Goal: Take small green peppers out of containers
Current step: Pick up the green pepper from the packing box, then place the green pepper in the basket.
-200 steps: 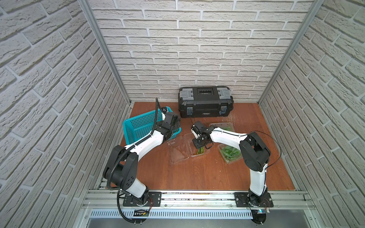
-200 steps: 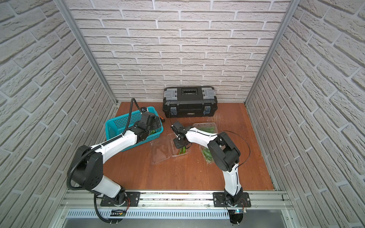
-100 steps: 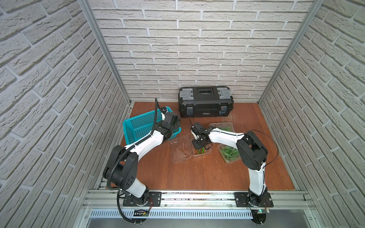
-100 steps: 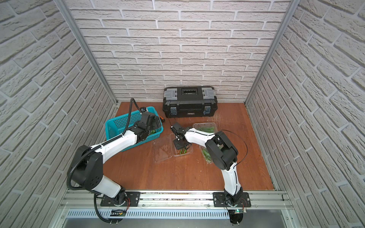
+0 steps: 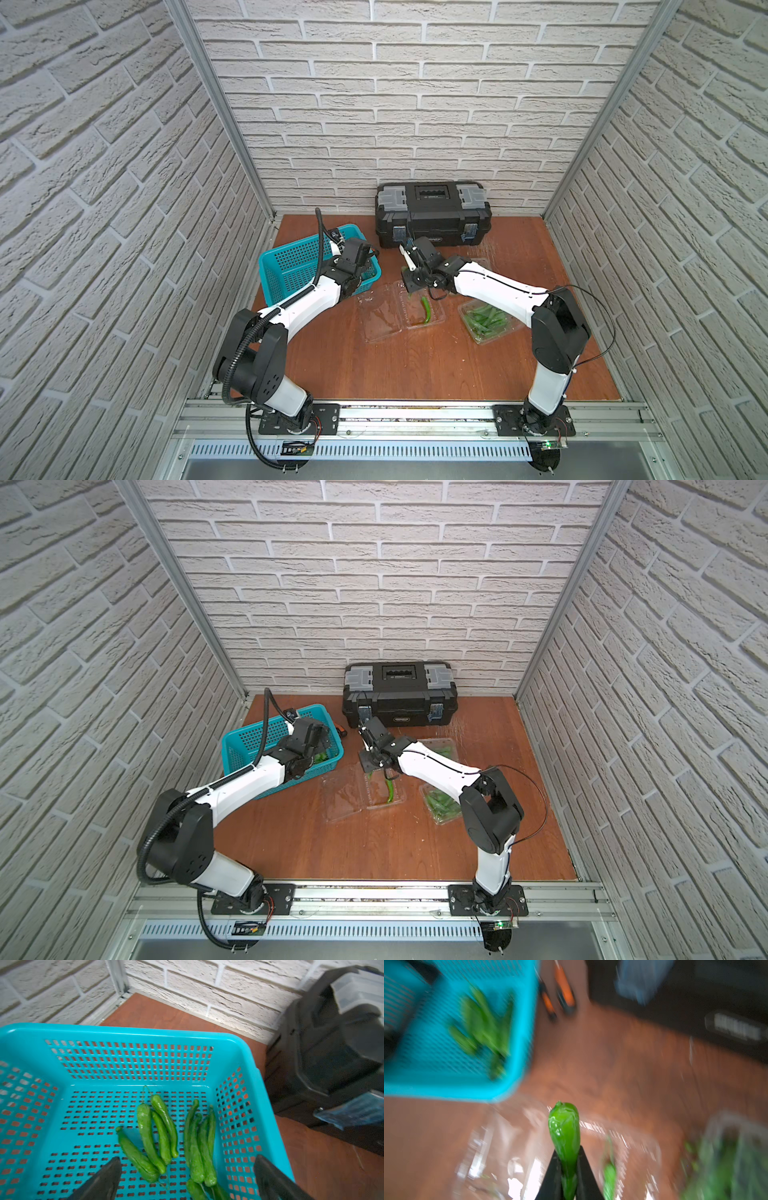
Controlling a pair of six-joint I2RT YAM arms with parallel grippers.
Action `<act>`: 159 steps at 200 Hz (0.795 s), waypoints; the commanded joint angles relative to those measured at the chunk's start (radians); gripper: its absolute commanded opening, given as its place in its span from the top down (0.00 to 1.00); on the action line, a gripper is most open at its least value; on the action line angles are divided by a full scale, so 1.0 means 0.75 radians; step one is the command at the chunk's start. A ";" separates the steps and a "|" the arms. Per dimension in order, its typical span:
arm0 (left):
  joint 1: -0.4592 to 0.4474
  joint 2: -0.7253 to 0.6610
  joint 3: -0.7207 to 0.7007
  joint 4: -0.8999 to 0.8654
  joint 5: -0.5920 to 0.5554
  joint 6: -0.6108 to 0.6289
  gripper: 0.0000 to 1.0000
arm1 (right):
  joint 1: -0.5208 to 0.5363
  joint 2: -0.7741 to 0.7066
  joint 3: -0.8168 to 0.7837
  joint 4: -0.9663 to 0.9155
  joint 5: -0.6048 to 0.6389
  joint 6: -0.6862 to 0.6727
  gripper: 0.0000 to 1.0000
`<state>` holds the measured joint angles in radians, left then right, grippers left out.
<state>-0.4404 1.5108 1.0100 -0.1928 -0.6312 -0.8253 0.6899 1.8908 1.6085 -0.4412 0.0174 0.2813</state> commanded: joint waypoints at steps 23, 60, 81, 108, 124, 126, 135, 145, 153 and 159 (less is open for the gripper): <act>0.053 -0.094 -0.064 -0.153 -0.144 -0.199 0.01 | 0.019 0.314 0.391 0.242 -0.488 0.139 0.82; 0.058 -0.146 -0.103 -0.151 -0.172 -0.225 0.02 | 0.019 0.352 0.456 0.214 -0.430 0.180 0.72; 0.060 -0.149 -0.109 -0.150 -0.175 -0.226 0.02 | 0.019 0.254 0.318 0.225 -0.329 0.136 0.72; 0.062 -0.122 -0.092 -0.142 -0.159 -0.209 0.02 | 0.019 0.069 0.050 0.233 -0.137 0.105 0.74; 0.060 -0.102 -0.077 -0.134 -0.140 -0.197 0.02 | 0.017 -0.027 -0.100 0.187 0.011 0.100 0.75; 0.058 -0.100 -0.077 -0.133 -0.137 -0.196 0.02 | 0.017 -0.038 -0.113 0.182 0.026 0.100 0.75; 0.059 -0.092 -0.071 -0.127 -0.129 -0.194 0.02 | 0.017 -0.074 -0.182 0.139 0.103 0.096 0.75; 0.058 -0.080 -0.067 -0.119 -0.123 -0.191 0.02 | 0.017 -0.098 -0.226 0.064 0.180 0.092 0.75; 0.057 -0.071 -0.063 -0.115 -0.116 -0.190 0.02 | 0.017 -0.110 -0.262 0.009 0.218 0.086 0.75; 0.057 -0.063 -0.058 -0.113 -0.113 -0.189 0.02 | 0.017 -0.117 -0.287 -0.020 0.243 0.086 0.75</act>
<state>-0.3992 1.4403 0.9451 -0.2996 -0.7185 -0.9775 0.6987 1.8385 1.4612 -0.3595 0.0326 0.3634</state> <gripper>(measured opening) 0.983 0.250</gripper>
